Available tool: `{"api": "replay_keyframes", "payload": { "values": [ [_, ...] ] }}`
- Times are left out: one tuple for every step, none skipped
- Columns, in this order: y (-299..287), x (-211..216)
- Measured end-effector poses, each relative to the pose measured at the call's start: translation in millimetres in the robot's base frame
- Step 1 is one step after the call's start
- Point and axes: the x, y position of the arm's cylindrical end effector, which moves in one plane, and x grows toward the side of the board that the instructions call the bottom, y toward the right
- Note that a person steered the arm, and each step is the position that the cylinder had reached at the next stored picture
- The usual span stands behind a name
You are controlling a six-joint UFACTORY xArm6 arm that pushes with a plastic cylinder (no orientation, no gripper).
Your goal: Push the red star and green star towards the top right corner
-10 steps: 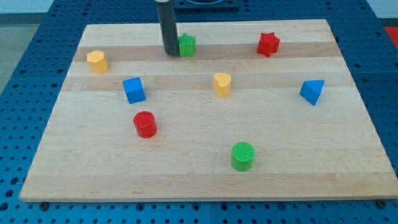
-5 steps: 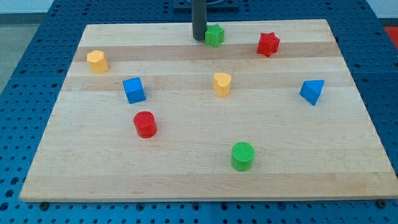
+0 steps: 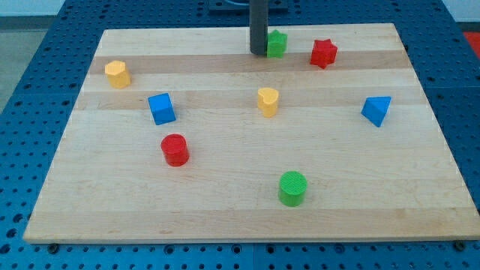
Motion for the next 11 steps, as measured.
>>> {"api": "replay_keyframes", "payload": {
  "values": [
    [15.0,0.0],
    [30.2,-4.9],
    [45.1,-12.6],
    [53.4,-21.3],
    [55.8,-23.7],
    [58.8,-28.9],
    [62.5,-31.4],
    [78.9,-31.4],
    [99.4,-31.4],
    [93.2,-31.4],
    [42.0,-32.5]
  ]
}}
